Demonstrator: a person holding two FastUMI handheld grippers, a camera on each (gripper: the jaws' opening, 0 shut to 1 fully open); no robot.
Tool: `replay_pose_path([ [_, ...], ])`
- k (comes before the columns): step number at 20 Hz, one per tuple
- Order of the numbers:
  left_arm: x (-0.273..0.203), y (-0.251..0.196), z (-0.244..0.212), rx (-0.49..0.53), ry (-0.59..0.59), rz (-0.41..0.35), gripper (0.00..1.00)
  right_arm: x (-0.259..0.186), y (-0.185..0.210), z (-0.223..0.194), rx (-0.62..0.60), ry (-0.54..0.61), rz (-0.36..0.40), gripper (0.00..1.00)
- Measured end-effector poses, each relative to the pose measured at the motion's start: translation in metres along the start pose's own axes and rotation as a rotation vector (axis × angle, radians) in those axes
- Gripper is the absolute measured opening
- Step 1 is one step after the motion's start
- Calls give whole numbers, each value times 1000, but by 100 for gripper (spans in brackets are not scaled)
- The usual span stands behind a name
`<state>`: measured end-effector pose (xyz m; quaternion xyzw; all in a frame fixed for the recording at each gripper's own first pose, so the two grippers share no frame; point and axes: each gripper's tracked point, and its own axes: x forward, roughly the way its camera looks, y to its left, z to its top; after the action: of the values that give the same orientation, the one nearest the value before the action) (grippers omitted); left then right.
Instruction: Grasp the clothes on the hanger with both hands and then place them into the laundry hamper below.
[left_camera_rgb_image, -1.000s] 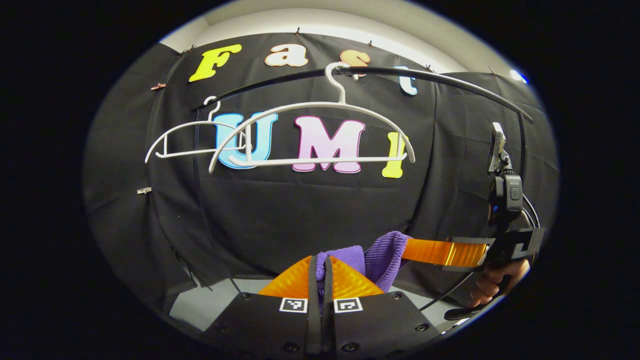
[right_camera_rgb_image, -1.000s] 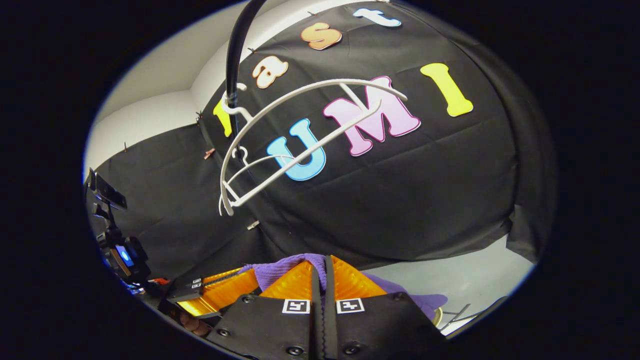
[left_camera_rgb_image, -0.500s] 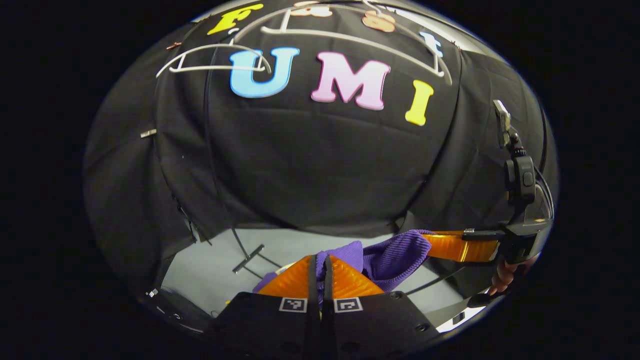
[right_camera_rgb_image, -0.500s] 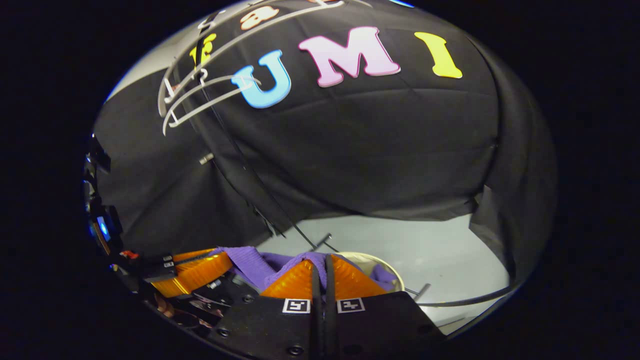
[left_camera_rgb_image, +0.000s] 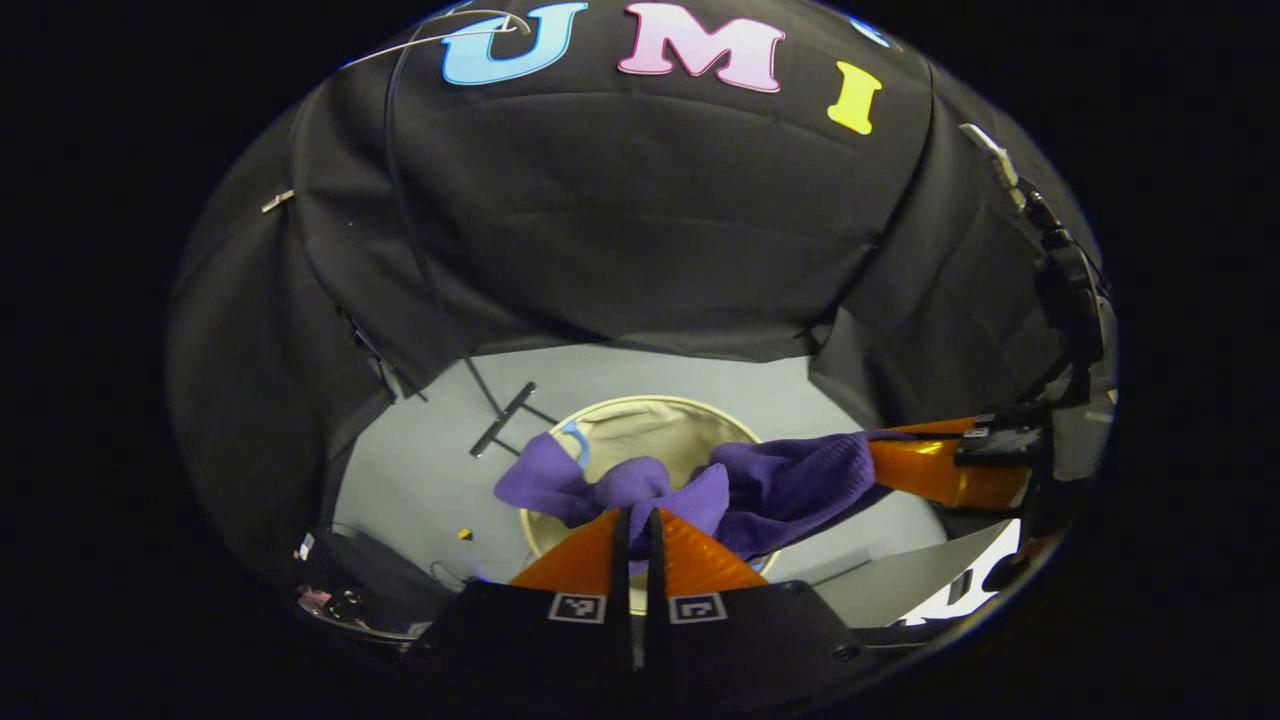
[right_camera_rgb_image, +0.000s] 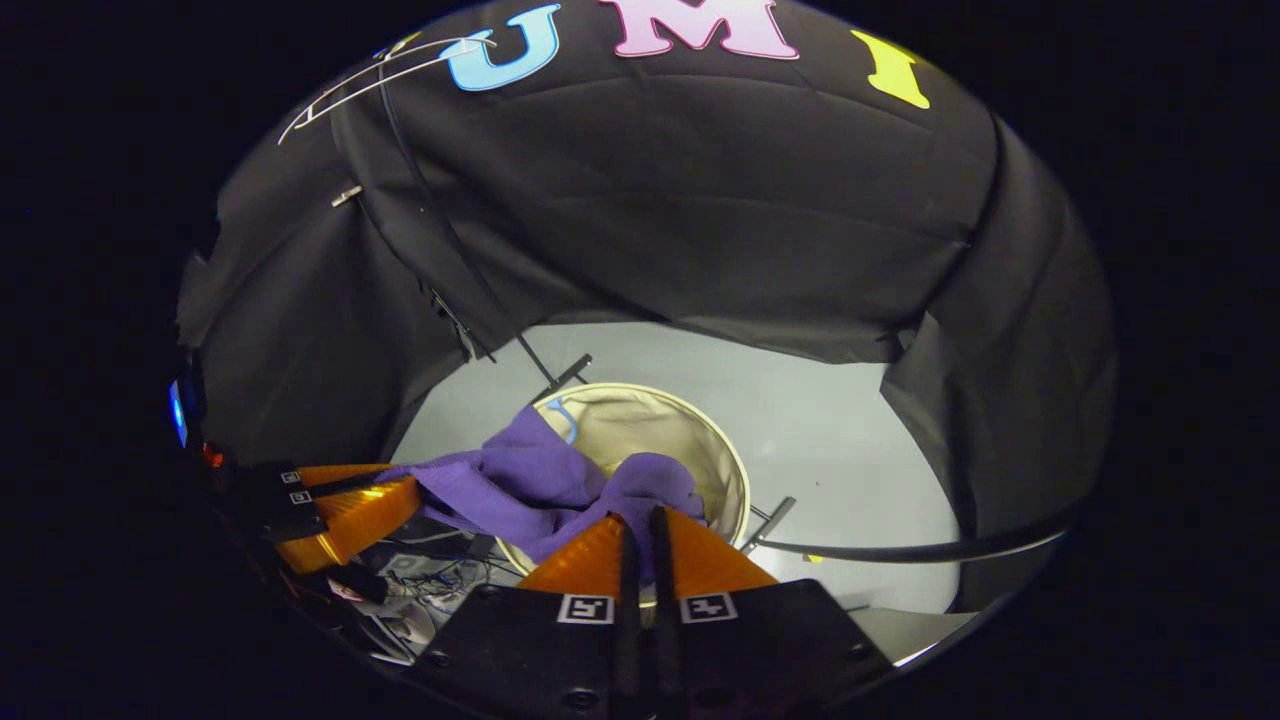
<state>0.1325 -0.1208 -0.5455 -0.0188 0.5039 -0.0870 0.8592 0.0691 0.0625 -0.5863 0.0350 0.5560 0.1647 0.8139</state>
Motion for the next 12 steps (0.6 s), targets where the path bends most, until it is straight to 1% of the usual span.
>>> replay_pose_path([
  [3, 2, 9, -4, 10, 15, 35, 53, -2, -9, 0, -23, -6, -43, 99],
  [4, 3, 11, -1, 19, 16, 46, 68, 0, -7, -2, -25, -3, -51, 96],
  [5, 2, 12, -2, 25, 16, 54, 83, -1, -6, -2, -20, -3, -49, 97],
  [7, 2, 14, -1, 31, 19, 63, 83, -2, -5, -1, -8, -3, -48, 97],
  [12, 3, 13, -1, 32, 18, 59, 84, -4, -8, 2, -9, -14, -60, 98],
])
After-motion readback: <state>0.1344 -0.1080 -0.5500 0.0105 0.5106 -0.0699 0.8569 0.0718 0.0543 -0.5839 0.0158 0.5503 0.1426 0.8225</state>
